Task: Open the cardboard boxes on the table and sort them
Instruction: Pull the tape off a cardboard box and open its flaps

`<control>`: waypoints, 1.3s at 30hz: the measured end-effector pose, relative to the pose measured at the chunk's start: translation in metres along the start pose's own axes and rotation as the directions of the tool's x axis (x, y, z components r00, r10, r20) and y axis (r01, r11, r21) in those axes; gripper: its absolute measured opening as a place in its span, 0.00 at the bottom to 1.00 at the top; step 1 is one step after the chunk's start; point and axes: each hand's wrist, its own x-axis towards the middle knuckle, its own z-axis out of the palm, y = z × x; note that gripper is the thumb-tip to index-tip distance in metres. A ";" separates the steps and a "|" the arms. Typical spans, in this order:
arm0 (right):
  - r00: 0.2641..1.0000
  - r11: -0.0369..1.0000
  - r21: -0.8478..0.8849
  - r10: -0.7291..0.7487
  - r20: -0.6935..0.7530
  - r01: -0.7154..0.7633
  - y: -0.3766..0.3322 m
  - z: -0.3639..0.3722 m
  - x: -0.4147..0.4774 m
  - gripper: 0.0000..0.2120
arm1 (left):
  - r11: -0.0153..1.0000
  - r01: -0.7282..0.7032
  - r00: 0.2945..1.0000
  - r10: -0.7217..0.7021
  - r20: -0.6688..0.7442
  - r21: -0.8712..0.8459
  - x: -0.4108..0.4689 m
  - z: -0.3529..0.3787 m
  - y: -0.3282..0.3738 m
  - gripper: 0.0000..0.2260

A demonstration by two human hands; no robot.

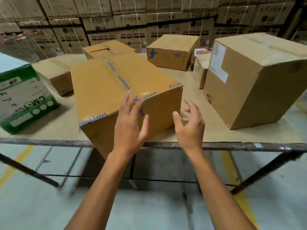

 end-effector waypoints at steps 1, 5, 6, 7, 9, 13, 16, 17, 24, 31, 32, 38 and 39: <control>0.999 0.999 -0.024 0.047 0.011 -0.046 0.007 0.003 -0.004 0.25 | 0.998 -0.036 0.999 0.035 0.018 0.046 -0.003 0.003 -0.005 0.18; 0.973 0.971 -0.123 0.216 0.077 -0.206 0.030 0.010 -0.023 0.24 | 0.985 -0.102 0.986 0.081 0.145 0.141 -0.007 0.011 -0.022 0.12; 0.959 0.957 -0.147 0.267 0.095 -0.251 0.035 0.011 -0.026 0.24 | 0.982 -0.119 0.980 0.092 0.176 0.146 -0.005 0.013 -0.025 0.12; 0.946 0.943 -0.168 0.306 0.108 -0.286 0.040 0.012 -0.027 0.23 | 0.980 -0.133 0.976 0.103 0.192 0.149 0.000 0.013 -0.028 0.12; 0.925 0.920 -0.229 0.353 0.141 -0.316 0.050 0.014 -0.029 0.23 | 0.972 -0.172 0.968 0.137 0.210 0.160 0.014 0.016 -0.034 0.11; 0.887 0.885 -0.291 0.424 0.182 -0.363 0.070 0.020 -0.032 0.23 | 0.952 -0.252 0.947 0.206 0.248 0.173 0.035 0.028 -0.036 0.08; 0.857 0.858 -0.302 0.480 0.187 -0.415 0.087 0.023 -0.029 0.23 | 0.953 -0.272 0.933 0.229 0.279 0.130 0.052 0.045 -0.030 0.09; 0.850 0.851 -0.304 0.494 0.184 -0.429 0.095 0.024 -0.024 0.24 | 0.953 -0.277 0.928 0.233 0.291 0.122 0.060 0.051 -0.027 0.09; 0.803 0.834 -0.256 0.545 0.243 -0.488 0.155 0.040 0.033 0.27 | 0.958 -0.202 0.923 0.116 0.368 0.206 0.127 0.117 -0.005 0.18; 0.689 0.805 -0.190 0.584 0.429 -0.563 0.203 0.063 0.075 0.30 | 0.809 -0.049 0.876 -0.247 0.414 0.586 0.149 0.189 -0.003 0.33; 0.649 0.795 -0.209 0.591 0.478 -0.570 0.207 0.068 0.076 0.30 | 0.794 -0.037 0.889 -0.250 0.382 0.607 0.147 0.192 -0.003 0.34; 0.689 0.842 -0.389 0.534 0.490 -0.375 0.249 0.098 0.055 0.19 | 0.736 0.090 0.902 -0.346 0.259 0.671 0.149 0.196 0.002 0.43; 0.703 0.846 -0.396 0.523 0.482 -0.357 0.250 0.101 0.054 0.19 | 0.729 0.102 0.899 -0.359 0.252 0.676 0.149 0.196 0.003 0.44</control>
